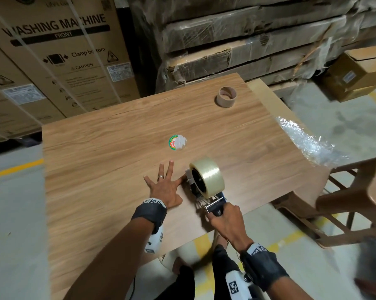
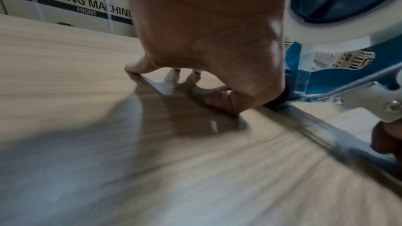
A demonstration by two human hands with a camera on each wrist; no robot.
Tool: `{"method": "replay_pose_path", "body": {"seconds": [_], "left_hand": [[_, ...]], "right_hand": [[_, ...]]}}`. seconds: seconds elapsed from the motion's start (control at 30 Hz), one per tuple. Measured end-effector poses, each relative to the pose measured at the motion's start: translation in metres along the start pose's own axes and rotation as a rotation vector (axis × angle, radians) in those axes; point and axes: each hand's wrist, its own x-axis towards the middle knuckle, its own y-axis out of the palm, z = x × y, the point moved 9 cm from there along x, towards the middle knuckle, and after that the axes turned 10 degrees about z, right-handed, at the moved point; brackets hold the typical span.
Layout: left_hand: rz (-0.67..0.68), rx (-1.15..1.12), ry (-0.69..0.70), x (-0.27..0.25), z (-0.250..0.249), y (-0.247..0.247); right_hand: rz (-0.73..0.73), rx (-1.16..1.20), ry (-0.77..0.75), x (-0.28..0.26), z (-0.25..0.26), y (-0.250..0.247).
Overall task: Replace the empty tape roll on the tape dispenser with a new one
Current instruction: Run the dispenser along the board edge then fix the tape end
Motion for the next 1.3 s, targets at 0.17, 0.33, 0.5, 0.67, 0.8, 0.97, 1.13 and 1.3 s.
{"method": "replay_pose_path", "body": {"seconds": [0.17,0.33,0.5,0.67,0.8,0.97,1.13,1.3], "left_hand": [[-0.046,0.000,0.018,-0.004,-0.003,0.010],[-0.044,-0.028,-0.006,-0.004,-0.006,0.011],[-0.006,-0.050,-0.031,-0.006,-0.004,0.010],[0.060,-0.067,-0.059,-0.004,-0.004,0.011],[0.070,-0.046,-0.103,-0.006,-0.002,0.012],[0.092,-0.051,-0.100,-0.005,-0.002,0.011],[0.099,-0.057,-0.094,-0.006,-0.002,0.012],[0.079,-0.061,-0.081,-0.009,-0.004,0.009]], "right_hand": [[0.138,0.190,-0.027,0.008,-0.006,0.005],[0.407,0.490,-0.020,0.005,0.004,0.018],[0.360,0.551,-0.034,0.001,0.004,0.018],[0.235,0.411,-0.046,-0.003,0.005,0.014],[0.135,0.237,-0.112,-0.005,0.012,0.008],[0.143,0.221,-0.107,-0.008,0.011,0.006],[0.191,0.260,-0.086,-0.023,-0.001,0.011],[0.208,0.292,-0.084,-0.033,-0.016,0.016]]}}
